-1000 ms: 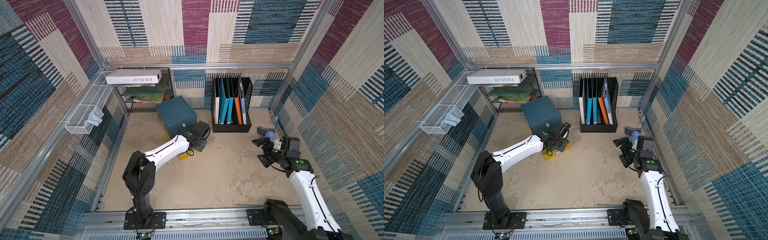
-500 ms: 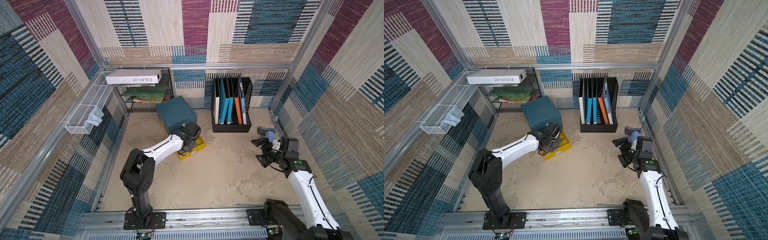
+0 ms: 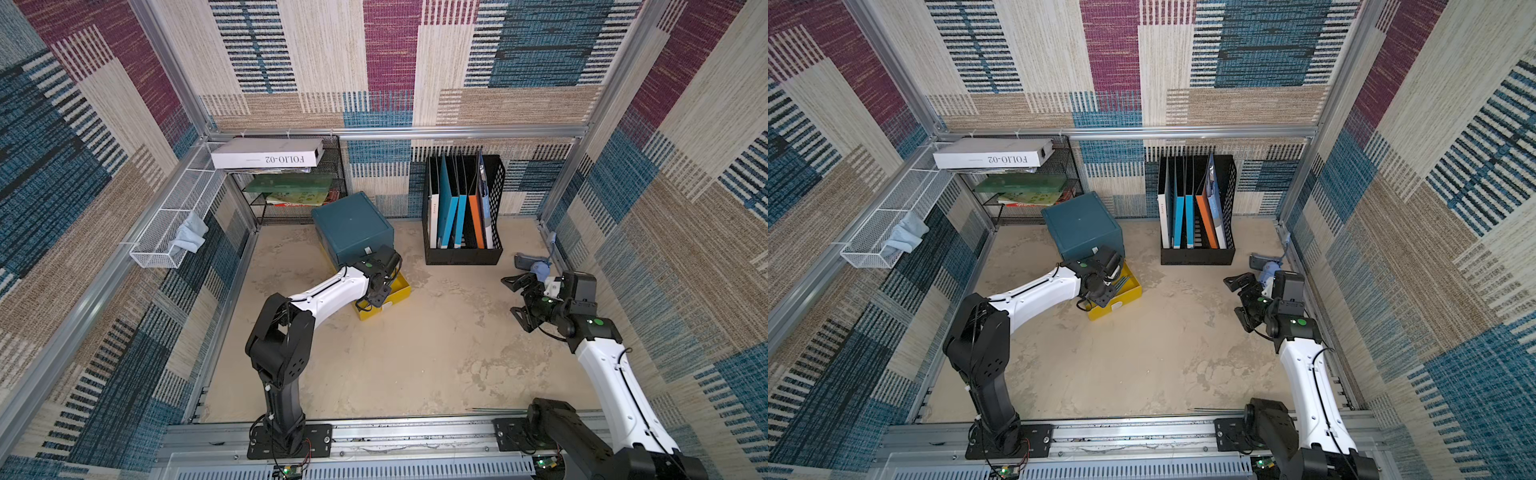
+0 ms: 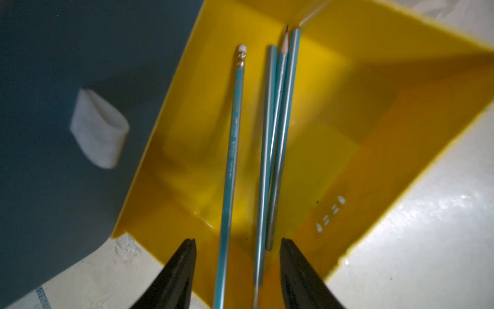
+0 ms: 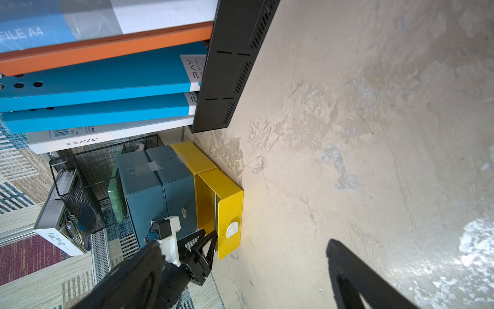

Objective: Please place the pencils in the drawer according to their color
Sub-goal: Place the pencil in the drawer, then pick up the pencil from the center of the board.

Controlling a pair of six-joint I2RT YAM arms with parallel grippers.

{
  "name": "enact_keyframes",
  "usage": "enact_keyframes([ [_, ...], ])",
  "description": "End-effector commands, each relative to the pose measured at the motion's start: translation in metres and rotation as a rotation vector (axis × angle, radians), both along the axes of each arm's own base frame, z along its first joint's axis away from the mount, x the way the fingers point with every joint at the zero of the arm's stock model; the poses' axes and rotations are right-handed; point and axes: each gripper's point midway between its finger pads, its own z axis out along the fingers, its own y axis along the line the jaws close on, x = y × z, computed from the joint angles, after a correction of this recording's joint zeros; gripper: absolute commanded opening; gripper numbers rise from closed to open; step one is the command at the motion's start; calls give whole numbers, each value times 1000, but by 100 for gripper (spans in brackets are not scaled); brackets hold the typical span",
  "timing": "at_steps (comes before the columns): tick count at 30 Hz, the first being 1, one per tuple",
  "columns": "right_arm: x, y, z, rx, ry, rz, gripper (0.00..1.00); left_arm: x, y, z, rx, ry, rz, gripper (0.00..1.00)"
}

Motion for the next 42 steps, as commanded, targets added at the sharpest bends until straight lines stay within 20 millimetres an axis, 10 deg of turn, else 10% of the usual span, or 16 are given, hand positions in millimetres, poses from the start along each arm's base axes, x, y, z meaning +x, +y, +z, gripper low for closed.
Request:
enact_keyframes([
  [1,3,1,7,-2,-30,12,99,0,-7,12,-40,4,0,56],
  [10,0,1,6,-12,-21,15,99,-30,-42,68,-148,-57,-95,60],
  [19,-4,1,5,-16,-19,16,99,-29,-8,36,44,-54,15,60],
  [25,-7,1,7,-27,-21,23,99,-51,-58,46,-158,-17,-144,59],
  [36,1,-7,0,-73,29,11,99,-230,-216,34,-280,217,-719,60],
  [42,9,-14,4,-117,47,-1,99,-295,-261,5,-233,294,-899,60],
])
